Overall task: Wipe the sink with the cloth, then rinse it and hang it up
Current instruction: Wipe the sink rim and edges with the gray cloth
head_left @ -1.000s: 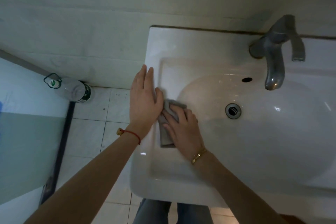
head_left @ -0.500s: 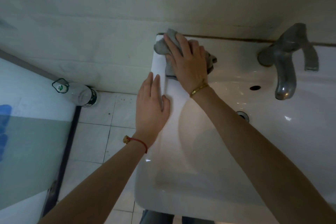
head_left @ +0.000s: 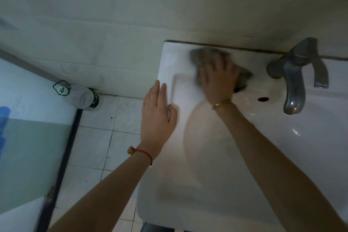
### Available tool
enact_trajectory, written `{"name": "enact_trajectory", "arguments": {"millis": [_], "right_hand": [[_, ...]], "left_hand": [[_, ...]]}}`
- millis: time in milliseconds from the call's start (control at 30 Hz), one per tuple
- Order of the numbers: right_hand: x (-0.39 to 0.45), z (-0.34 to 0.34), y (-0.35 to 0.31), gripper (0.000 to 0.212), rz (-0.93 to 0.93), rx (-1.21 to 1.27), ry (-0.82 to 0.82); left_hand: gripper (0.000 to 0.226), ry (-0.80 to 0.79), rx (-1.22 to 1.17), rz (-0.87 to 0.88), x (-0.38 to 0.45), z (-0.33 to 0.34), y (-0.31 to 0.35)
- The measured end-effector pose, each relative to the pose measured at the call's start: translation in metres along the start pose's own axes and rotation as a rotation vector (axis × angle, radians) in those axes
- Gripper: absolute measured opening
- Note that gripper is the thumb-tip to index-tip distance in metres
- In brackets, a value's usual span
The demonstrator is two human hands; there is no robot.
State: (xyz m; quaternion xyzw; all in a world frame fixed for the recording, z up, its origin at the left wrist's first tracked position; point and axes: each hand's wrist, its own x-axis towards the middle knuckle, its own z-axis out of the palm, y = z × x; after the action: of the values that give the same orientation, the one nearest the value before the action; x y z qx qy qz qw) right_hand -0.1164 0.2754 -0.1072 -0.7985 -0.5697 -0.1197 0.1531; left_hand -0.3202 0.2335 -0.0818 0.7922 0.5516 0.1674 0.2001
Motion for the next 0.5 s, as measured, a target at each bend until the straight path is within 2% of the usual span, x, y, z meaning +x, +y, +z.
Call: {"name": "enact_trajectory", "arguments": {"millis": [67,100,167,233,333,433,500], "right_hand": [[0.004,0.005,-0.041,0.047,-0.285,0.036,-0.092],[0.008,0.004,-0.046,0.047,-0.371,0.061,-0.124],[0.011,0.005,-0.026,0.049,-0.419,0.069,-0.165],[0.001,0.003,0.021,0.051,-0.312,0.003,-0.15],[-0.016,-0.009,0.09,0.051,0.021,-0.003,-0.063],[-0.015,-0.004,0.07,0.042,0.233,-0.026,0.019],[-0.007,0.001,0.033,0.039,0.139,0.029,0.016]], "left_hand": [[0.057,0.006,0.009,-0.004,0.0,0.001,-0.002],[0.057,0.006,0.015,-0.009,0.0,0.001,-0.002],[0.057,0.005,0.017,-0.01,0.001,0.001,-0.003],[0.057,0.006,0.003,-0.009,0.0,0.001,-0.003],[0.057,0.007,-0.006,-0.01,0.0,0.0,-0.001],[0.058,0.012,-0.013,-0.014,0.0,0.0,0.001],[0.057,0.009,-0.008,-0.011,0.0,0.001,0.002]]}}
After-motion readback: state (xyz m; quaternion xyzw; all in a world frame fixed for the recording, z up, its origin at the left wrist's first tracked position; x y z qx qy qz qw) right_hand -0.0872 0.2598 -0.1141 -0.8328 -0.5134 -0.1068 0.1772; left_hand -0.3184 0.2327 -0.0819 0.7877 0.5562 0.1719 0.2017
